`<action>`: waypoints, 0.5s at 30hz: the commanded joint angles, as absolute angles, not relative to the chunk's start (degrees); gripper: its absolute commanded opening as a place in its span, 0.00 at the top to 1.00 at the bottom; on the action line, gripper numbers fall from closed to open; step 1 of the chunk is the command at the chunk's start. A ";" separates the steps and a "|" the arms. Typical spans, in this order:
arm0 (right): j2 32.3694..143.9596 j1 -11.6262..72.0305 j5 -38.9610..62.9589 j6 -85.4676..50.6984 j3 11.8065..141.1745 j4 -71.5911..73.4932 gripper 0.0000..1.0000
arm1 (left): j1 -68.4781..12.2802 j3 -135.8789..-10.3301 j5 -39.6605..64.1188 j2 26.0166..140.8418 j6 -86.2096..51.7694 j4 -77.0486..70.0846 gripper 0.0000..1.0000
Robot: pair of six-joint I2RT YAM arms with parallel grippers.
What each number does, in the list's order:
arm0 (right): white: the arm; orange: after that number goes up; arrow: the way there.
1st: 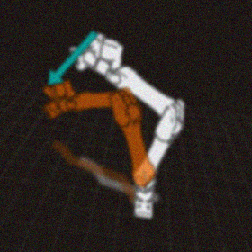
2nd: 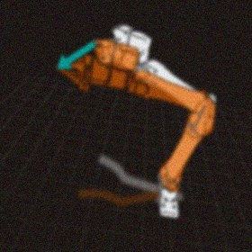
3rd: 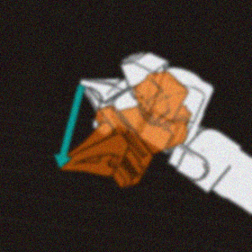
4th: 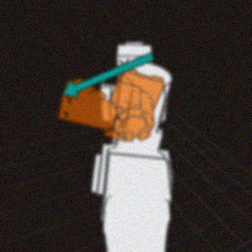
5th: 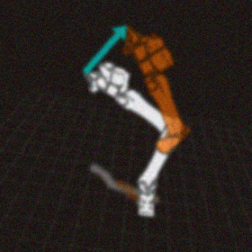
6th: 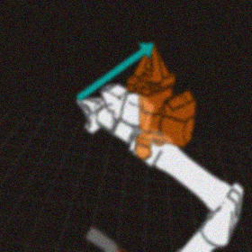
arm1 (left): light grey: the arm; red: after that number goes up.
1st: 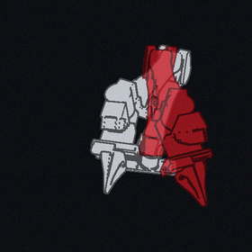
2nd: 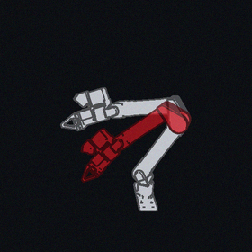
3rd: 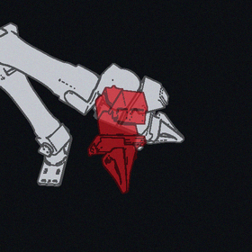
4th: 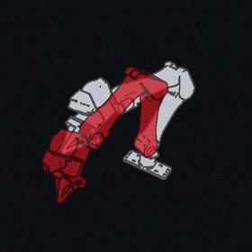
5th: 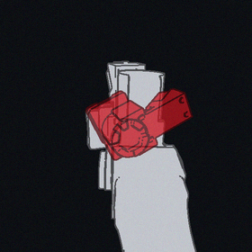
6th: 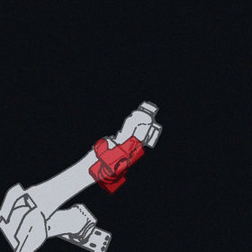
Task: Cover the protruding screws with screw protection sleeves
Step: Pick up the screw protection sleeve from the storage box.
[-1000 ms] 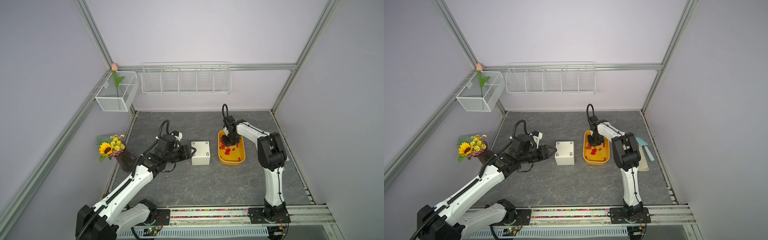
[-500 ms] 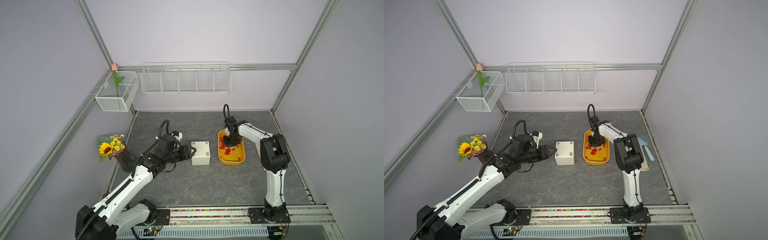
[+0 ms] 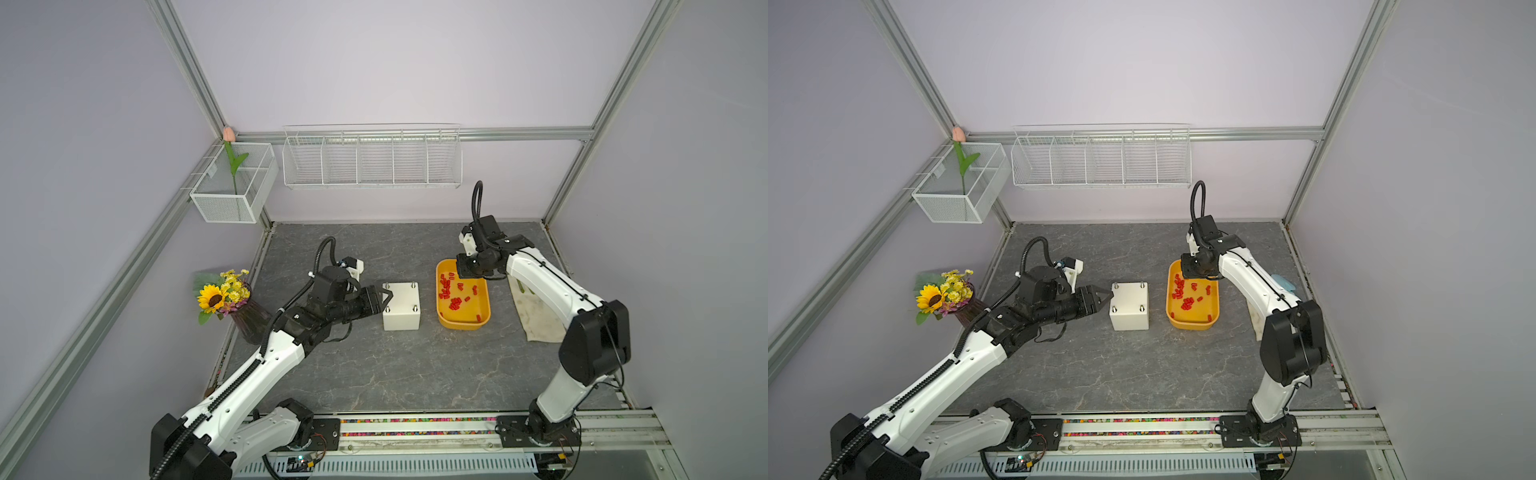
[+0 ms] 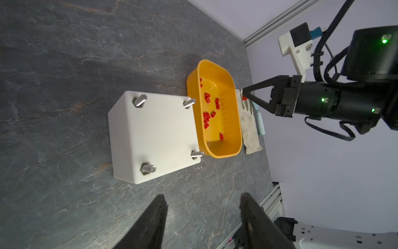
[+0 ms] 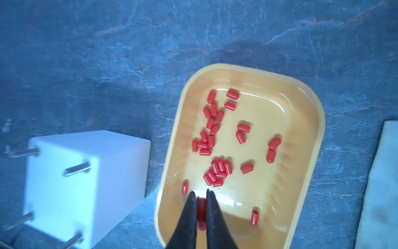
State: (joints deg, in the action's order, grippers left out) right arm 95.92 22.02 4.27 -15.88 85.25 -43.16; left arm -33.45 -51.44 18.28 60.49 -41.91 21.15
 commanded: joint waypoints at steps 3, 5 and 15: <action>87.07 23.96 12.76 -20.78 81.02 -36.13 0.87 | -33.84 -54.43 20.73 61.47 -45.54 9.60 0.53; 84.21 24.90 14.63 -22.88 79.70 -33.10 0.87 | -34.01 -54.02 21.56 62.42 -47.66 4.01 0.57; 73.74 28.73 20.67 -34.00 73.60 -16.29 0.87 | -39.63 -57.13 22.07 68.67 -50.59 -13.97 0.71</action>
